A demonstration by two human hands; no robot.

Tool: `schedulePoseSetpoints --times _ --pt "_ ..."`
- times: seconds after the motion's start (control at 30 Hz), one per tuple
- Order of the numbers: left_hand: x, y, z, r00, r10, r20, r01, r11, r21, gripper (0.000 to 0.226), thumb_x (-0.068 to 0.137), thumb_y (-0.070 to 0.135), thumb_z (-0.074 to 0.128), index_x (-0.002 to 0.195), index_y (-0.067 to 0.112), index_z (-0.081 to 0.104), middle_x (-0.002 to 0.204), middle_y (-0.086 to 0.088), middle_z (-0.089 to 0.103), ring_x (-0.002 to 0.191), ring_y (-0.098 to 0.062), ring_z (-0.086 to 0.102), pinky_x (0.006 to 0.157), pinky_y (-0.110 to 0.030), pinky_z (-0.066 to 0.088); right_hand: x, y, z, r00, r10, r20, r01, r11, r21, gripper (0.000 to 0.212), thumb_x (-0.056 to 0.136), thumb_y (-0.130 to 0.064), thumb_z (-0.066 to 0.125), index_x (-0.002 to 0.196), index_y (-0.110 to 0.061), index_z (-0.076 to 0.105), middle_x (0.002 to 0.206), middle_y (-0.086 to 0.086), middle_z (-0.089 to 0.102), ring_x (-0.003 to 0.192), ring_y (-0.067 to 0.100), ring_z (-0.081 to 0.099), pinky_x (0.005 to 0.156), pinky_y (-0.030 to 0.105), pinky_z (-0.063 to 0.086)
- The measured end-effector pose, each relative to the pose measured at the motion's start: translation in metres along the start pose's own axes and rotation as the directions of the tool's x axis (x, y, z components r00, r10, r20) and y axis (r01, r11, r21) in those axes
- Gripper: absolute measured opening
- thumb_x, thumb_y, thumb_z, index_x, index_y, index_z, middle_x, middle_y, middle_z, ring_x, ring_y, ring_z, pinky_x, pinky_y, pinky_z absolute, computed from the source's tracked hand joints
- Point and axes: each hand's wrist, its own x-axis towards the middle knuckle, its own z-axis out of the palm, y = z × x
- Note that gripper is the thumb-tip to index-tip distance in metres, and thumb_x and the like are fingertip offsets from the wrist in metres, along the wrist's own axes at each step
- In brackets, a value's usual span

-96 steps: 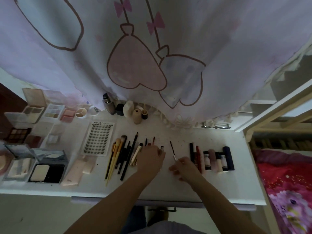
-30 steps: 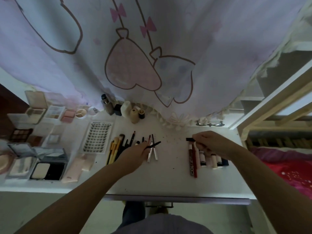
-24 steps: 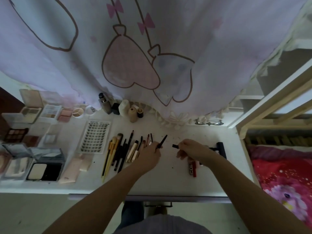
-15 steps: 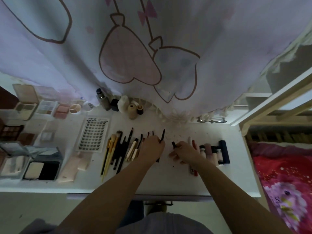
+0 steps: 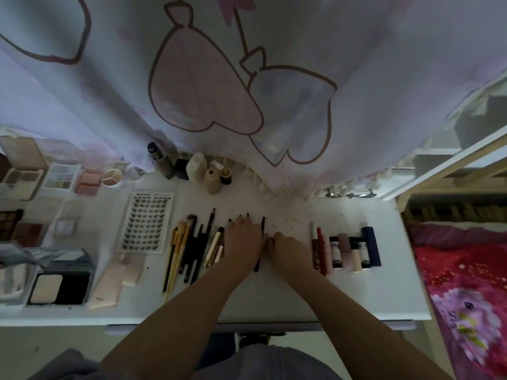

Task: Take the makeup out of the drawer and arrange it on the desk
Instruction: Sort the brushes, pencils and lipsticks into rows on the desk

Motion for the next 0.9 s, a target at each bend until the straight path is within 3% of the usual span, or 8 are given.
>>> schedulePoseSetpoints --times 0.17,0.27,0.37,0.43,0.53,0.67,0.8,0.9 --pt "-0.002 -0.008 -0.004 1.000 0.026 -0.016 -0.027 0.999 -0.043 0.043 0.098 0.045 0.036 0.111 0.010 0.057 0.119 -0.011 0.055 0.115 -0.026 0.046 0.096 -0.037 0.036 0.000 -0.001 -0.002 0.994 -0.103 0.034 0.105 0.992 -0.073 0.024 0.100 -0.031 0.030 0.087 -0.015 0.043 0.089 0.009 0.065 0.074 0.026 0.062 0.056 0.030 0.038" --pt "-0.004 -0.008 -0.009 0.998 0.044 -0.052 -0.047 0.997 -0.062 0.041 0.099 0.042 0.033 0.110 0.010 0.057 0.116 -0.009 0.057 0.111 -0.025 0.048 0.093 -0.035 0.036 -0.001 0.006 -0.020 0.993 -0.117 0.004 0.117 0.993 -0.036 0.028 0.101 -0.029 0.031 0.098 -0.009 0.051 0.094 0.012 0.065 0.085 0.030 0.062 0.065 0.033 0.044" --pt "-0.004 0.005 -0.019 0.986 0.108 -0.124 -0.121 0.987 -0.103 0.038 0.099 0.038 0.033 0.107 0.010 0.058 0.110 -0.008 0.059 0.107 -0.025 0.049 0.089 -0.035 0.036 0.005 0.033 -0.056 0.993 -0.049 -0.110 0.058 0.995 0.078 0.028 0.100 -0.028 0.034 0.101 -0.007 0.052 0.093 0.017 0.065 0.087 0.033 0.060 0.070 0.035 0.045" --pt "-0.006 0.027 -0.023 0.978 0.157 -0.138 -0.179 0.969 -0.172 0.035 0.098 0.036 0.036 0.104 0.009 0.058 0.107 -0.009 0.060 0.104 -0.026 0.051 0.086 -0.036 0.036 0.011 0.054 -0.077 0.996 0.016 -0.089 -0.002 0.989 0.147 0.028 0.100 -0.025 0.035 0.103 -0.005 0.055 0.093 0.016 0.065 0.079 0.030 0.060 0.067 0.033 0.047" --pt "-0.013 0.067 -0.017 0.979 0.201 -0.046 -0.206 0.944 -0.259 0.032 0.098 0.033 0.036 0.106 0.008 0.054 0.107 -0.011 0.059 0.103 -0.028 0.052 0.085 -0.037 0.035 0.022 0.070 -0.087 0.998 0.054 -0.042 -0.053 0.998 0.029 0.031 0.099 -0.031 0.036 0.107 -0.008 0.055 0.100 0.012 0.064 0.081 0.023 0.057 0.067 0.029 0.043" --pt "-0.015 0.098 -0.003 0.985 0.156 0.072 -0.139 0.970 -0.198 0.041 0.098 0.041 0.034 0.119 0.008 0.048 0.117 -0.012 0.056 0.109 -0.027 0.050 0.090 -0.039 0.037 0.037 0.068 -0.082 0.996 0.063 0.065 -0.046 0.971 -0.236 0.039 0.097 -0.044 0.038 0.111 -0.011 0.052 0.106 0.008 0.061 0.094 0.024 0.059 0.069 0.031 0.041" --pt "-0.013 0.101 0.000 0.987 0.139 0.077 -0.124 0.977 -0.174 0.046 0.097 0.044 0.037 0.123 0.008 0.047 0.122 -0.012 0.054 0.113 -0.027 0.048 0.094 -0.039 0.036 0.042 0.063 -0.080 0.994 0.045 0.103 -0.014 0.959 -0.283 0.037 0.097 -0.042 0.037 0.108 -0.011 0.055 0.107 0.007 0.062 0.091 0.022 0.057 0.069 0.030 0.039" --pt "-0.014 0.097 -0.005 0.990 0.106 0.096 -0.077 0.961 -0.266 0.042 0.098 0.040 0.035 0.121 0.008 0.049 0.121 -0.012 0.055 0.111 -0.027 0.050 0.094 -0.038 0.038 0.040 0.056 -0.083 0.994 0.030 0.106 -0.010 0.983 -0.183 0.040 0.098 -0.041 0.035 0.113 -0.009 0.053 0.111 0.008 0.060 0.101 0.024 0.057 0.075 0.031 0.039"
